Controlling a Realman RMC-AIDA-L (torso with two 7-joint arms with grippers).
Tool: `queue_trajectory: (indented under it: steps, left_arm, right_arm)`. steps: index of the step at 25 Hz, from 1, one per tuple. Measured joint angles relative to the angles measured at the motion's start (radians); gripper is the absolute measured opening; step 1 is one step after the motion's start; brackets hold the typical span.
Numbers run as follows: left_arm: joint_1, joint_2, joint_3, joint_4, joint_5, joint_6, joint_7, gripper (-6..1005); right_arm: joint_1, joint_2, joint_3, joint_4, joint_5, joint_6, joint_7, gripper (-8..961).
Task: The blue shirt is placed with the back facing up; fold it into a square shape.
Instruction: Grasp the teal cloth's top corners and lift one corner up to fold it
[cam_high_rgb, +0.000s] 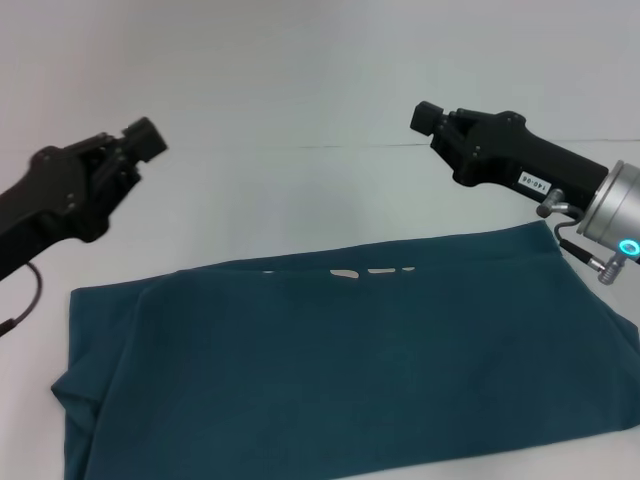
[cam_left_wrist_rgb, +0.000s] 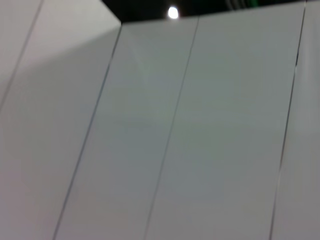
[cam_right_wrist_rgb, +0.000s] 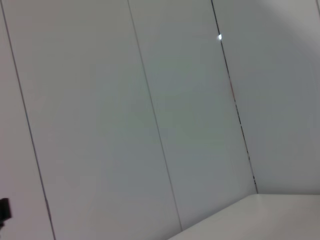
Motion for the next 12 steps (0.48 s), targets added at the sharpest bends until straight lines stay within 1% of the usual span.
queue_trajectory:
  steps: [6,12]
  left_arm:
    - [0.017,-0.001,-0.041,-0.023,-0.023,0.023,0.012,66]
    - [0.027,0.001,-0.055,-0.041,-0.015,0.019,0.027,70]
  right_arm:
    - [0.007,0.000,0.010,0.002,-0.002,0.001,-0.006,15]
    - [0.009,0.002,0.014,0.002,0.000,0.005,-0.026,14]
